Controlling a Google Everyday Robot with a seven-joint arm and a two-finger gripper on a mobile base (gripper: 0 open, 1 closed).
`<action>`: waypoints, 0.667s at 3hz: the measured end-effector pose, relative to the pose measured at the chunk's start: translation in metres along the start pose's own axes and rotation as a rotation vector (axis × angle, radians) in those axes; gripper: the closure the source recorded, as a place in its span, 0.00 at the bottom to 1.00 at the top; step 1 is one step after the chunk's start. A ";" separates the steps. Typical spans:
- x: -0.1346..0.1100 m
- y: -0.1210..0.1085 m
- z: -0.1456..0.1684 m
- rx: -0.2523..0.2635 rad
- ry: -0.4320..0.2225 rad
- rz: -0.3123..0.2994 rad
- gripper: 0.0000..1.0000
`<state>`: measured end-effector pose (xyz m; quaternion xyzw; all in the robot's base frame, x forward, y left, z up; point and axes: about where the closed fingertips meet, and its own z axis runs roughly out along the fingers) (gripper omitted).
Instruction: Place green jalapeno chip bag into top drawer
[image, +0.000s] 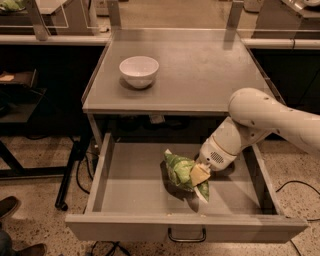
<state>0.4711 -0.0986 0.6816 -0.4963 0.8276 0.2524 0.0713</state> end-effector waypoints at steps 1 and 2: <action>0.005 -0.015 0.011 0.026 -0.059 0.055 1.00; 0.006 -0.021 0.025 0.026 -0.079 0.083 1.00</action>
Offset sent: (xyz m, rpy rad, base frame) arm 0.0158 0.0005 -0.0462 0.0619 -0.0059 -0.1528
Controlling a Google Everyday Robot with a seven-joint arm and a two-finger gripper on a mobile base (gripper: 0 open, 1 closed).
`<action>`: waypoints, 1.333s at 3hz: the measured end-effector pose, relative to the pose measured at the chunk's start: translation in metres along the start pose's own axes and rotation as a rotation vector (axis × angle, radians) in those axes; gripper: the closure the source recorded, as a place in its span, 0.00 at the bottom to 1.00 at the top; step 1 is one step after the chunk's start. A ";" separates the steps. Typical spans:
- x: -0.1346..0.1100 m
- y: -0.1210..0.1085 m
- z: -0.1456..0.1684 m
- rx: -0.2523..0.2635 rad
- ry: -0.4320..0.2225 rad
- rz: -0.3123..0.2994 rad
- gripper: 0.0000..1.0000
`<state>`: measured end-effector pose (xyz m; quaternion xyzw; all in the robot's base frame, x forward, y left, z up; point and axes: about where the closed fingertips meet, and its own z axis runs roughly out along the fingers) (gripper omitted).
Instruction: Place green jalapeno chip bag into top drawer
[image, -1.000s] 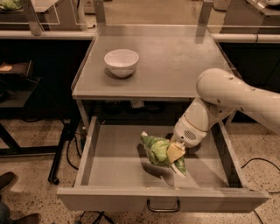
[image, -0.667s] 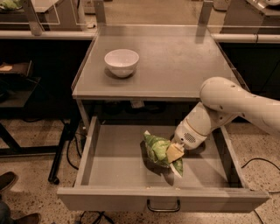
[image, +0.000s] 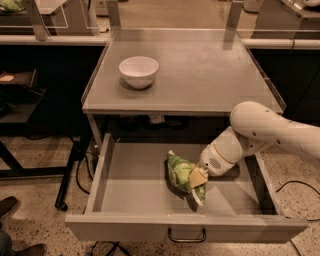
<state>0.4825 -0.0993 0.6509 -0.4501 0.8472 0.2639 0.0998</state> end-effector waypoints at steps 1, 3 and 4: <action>0.006 -0.005 0.020 0.019 -0.002 0.010 1.00; 0.013 -0.007 0.033 0.021 0.006 0.014 0.84; 0.013 -0.007 0.033 0.021 0.006 0.014 0.61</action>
Offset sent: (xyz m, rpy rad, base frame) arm -0.0059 0.0049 -0.0486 -0.0251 -0.0049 -0.0258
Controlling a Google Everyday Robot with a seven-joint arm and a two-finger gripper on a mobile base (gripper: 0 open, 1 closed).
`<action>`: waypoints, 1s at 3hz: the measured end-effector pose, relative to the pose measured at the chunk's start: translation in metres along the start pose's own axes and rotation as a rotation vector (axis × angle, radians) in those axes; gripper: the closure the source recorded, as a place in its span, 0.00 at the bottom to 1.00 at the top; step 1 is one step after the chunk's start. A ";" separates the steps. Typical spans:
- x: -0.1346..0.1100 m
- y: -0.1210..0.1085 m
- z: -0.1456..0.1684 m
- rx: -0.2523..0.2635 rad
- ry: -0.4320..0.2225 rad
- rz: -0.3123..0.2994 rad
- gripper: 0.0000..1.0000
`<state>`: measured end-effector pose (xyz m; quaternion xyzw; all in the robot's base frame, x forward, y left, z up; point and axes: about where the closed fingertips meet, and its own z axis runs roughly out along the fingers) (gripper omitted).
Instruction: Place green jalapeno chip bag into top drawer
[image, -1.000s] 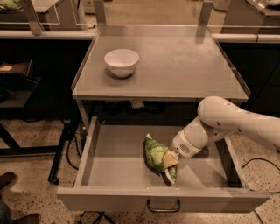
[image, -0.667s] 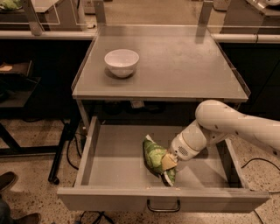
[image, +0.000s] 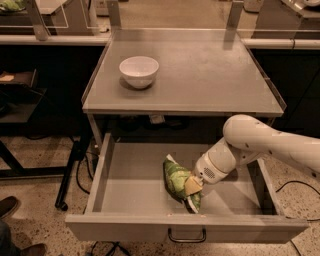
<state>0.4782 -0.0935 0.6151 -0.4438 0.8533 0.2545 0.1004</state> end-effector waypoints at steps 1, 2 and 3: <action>0.000 0.000 0.000 0.000 0.000 0.000 0.37; 0.000 0.000 0.000 0.000 0.000 0.000 0.14; 0.000 0.000 0.000 0.000 0.000 0.000 0.00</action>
Offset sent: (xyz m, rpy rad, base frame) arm 0.0000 0.0000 0.0000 0.0000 0.0000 0.0000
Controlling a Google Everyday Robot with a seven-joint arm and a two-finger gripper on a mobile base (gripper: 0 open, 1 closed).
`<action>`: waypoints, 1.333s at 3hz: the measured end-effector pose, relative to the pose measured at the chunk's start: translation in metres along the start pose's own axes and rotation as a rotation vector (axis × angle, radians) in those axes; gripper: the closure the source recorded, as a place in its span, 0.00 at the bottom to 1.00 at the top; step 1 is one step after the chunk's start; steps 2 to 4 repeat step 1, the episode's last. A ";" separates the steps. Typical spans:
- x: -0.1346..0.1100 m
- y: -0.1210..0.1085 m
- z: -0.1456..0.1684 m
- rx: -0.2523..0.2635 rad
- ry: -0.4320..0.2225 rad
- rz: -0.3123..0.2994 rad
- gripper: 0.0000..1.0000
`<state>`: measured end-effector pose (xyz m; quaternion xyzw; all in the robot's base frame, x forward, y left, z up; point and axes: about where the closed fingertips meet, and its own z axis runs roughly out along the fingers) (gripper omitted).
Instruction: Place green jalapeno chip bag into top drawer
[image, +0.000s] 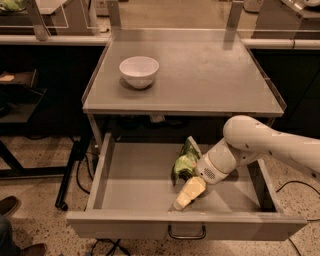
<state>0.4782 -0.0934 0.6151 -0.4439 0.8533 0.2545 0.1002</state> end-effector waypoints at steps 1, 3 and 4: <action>0.000 0.000 0.000 0.000 0.000 0.000 0.00; 0.000 0.000 0.000 0.000 0.000 0.000 0.00; 0.000 0.000 0.000 0.000 0.000 0.000 0.00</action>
Offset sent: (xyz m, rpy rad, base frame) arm 0.0000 0.0000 0.0000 0.0000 0.0000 0.0000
